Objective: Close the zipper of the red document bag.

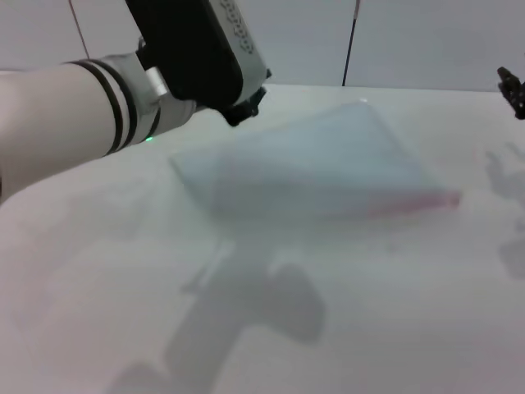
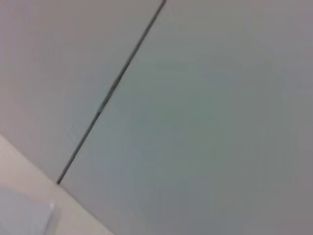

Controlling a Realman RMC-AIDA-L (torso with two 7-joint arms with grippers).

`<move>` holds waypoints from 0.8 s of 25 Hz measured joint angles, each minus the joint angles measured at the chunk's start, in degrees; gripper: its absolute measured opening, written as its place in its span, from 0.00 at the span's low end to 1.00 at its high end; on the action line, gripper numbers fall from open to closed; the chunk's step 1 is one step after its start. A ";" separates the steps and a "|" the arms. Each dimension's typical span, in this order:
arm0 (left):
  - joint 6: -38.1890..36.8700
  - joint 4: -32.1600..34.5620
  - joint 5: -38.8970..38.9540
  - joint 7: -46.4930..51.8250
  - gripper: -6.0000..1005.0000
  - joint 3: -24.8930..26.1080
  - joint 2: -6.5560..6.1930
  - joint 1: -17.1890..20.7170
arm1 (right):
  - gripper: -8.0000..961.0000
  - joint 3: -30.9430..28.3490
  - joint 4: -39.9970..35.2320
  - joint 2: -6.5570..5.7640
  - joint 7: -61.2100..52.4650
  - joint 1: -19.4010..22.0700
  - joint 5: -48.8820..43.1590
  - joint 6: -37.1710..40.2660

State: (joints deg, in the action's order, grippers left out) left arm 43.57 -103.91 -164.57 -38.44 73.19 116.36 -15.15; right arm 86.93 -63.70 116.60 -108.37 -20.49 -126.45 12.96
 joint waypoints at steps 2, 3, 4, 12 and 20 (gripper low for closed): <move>-2.10 0.49 0.03 0.81 0.17 0.00 0.00 -0.01 | 0.37 0.24 -0.52 0.01 -1.90 0.43 0.01 -1.36; -3.23 0.80 0.05 1.40 0.20 0.02 0.00 -0.05 | 0.43 0.51 -0.70 0.01 -2.83 0.64 0.03 -2.21; -3.89 0.95 0.06 1.84 0.24 0.06 0.01 -0.08 | 0.48 1.11 -0.83 0.02 -3.99 0.82 0.04 -3.34; -17.14 4.56 0.12 10.60 0.53 0.91 0.00 0.93 | 0.51 8.53 -0.85 0.02 -12.87 2.79 0.09 -14.78; -49.71 18.92 0.54 19.46 0.77 -0.03 0.04 5.29 | 0.51 20.63 3.37 -0.20 -24.05 5.15 0.09 -35.55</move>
State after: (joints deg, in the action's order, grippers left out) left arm -6.14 -84.99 -164.03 -18.99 73.16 116.40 -9.86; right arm 107.55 -60.32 116.40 -132.42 -15.34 -126.36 -22.59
